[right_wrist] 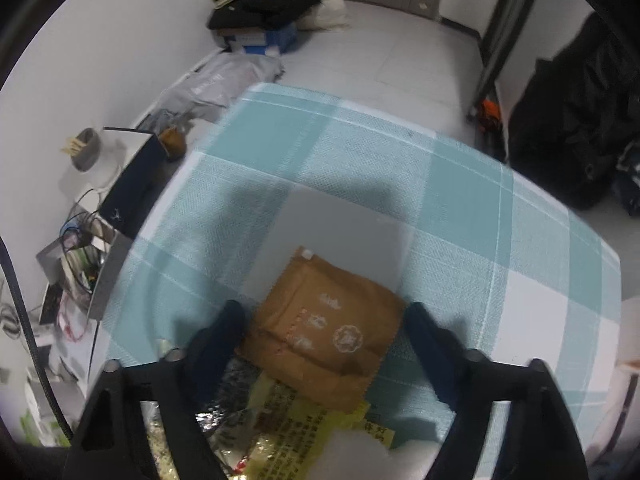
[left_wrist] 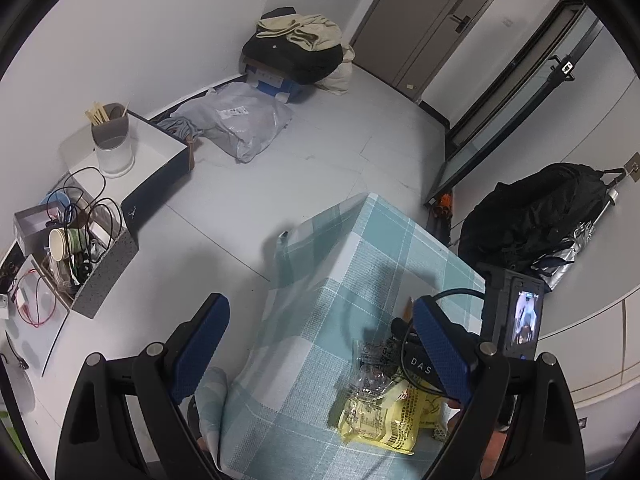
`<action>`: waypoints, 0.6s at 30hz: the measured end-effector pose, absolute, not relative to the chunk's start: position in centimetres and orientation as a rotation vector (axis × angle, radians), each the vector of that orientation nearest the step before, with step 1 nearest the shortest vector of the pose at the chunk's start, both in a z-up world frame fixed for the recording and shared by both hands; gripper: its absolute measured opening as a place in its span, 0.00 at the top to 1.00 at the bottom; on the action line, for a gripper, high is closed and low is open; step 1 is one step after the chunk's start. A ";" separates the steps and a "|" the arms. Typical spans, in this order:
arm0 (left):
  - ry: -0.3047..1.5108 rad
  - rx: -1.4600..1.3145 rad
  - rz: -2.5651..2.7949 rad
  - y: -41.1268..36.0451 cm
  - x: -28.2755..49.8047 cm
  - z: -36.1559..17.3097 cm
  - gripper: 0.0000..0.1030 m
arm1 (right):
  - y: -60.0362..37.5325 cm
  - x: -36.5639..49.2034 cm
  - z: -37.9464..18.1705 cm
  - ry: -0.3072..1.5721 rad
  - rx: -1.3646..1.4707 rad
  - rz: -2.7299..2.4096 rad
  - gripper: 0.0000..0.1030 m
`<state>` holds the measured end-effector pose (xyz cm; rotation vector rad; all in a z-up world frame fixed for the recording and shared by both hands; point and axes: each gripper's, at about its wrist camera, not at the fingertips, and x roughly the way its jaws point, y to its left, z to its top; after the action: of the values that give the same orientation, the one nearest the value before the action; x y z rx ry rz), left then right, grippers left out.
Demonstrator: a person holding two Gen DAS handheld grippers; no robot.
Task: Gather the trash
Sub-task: 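Lower the right tool onto the brown paper pouch and close it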
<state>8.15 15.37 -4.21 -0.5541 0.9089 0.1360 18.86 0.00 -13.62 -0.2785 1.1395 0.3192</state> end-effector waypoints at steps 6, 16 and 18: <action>0.908 -0.547 0.143 15.4 8.2 -4.2 0.12 | 0.5 17.8 -13.4 1.104 -0.301 0.356 0.60; 0.913 -0.558 0.148 15.5 8.2 -4.4 0.12 | 0.0 17.4 -13.3 1.099 -0.269 0.396 0.88; 0.914 -0.559 0.150 15.5 8.2 -4.4 0.12 | -0.6 17.3 -13.1 1.096 -0.238 0.413 0.88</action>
<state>8.23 15.52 -4.41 -0.5585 0.9145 0.1502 17.30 -0.60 -13.10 -0.2378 1.0965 0.4128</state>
